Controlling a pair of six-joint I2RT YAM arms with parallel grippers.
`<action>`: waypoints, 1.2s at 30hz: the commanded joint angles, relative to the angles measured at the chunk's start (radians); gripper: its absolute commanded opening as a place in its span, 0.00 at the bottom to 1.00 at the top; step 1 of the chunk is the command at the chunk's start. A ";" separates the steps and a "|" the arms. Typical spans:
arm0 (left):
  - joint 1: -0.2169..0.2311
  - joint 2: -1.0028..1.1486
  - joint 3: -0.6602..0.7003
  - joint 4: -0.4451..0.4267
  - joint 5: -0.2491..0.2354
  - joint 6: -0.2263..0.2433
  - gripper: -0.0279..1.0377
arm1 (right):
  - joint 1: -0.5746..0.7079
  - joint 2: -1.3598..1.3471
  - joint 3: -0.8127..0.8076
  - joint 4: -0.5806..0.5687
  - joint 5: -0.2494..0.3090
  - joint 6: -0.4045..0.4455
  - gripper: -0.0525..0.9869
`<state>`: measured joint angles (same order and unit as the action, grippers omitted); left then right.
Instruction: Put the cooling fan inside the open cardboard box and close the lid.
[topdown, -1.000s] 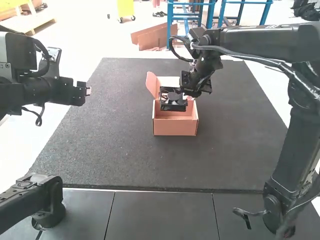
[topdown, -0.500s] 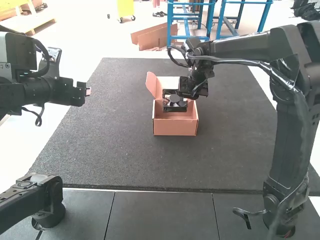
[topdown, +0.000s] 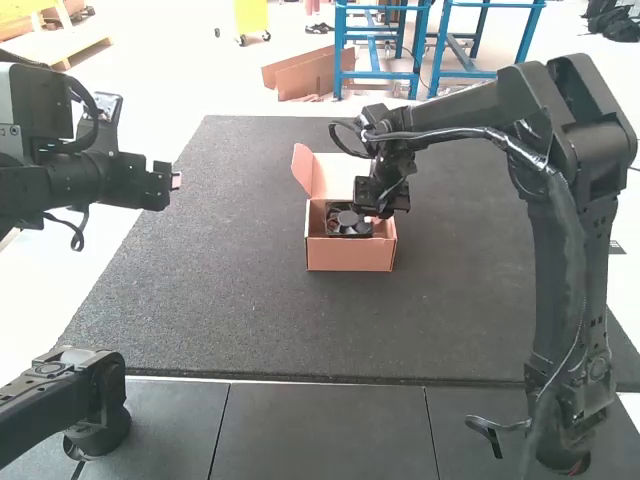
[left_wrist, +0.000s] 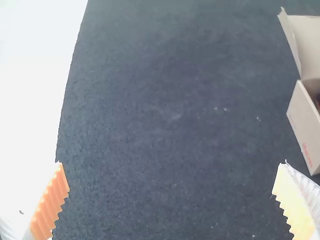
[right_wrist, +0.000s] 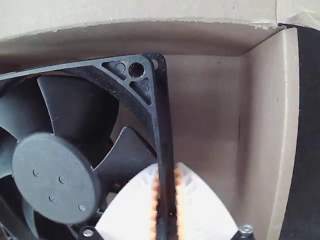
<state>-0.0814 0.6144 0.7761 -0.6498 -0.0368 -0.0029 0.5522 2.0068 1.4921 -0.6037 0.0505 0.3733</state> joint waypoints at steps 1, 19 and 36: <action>-0.001 -0.013 0.048 0.012 -0.008 0.012 0.94 | -0.008 -0.013 0.073 0.007 -0.011 -0.004 0.45; -0.001 0.156 0.037 0.131 -0.006 0.004 0.94 | -0.173 -0.261 0.186 -0.076 -0.124 -0.056 0.92; -0.027 0.490 0.077 0.389 -0.038 -0.006 0.94 | -0.225 -0.608 -0.382 0.407 -0.121 -0.332 0.92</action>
<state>-0.0933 1.0687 0.8024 -0.2794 -0.0605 -0.0044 0.3370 1.4178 1.1141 -0.2134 -0.0639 0.0658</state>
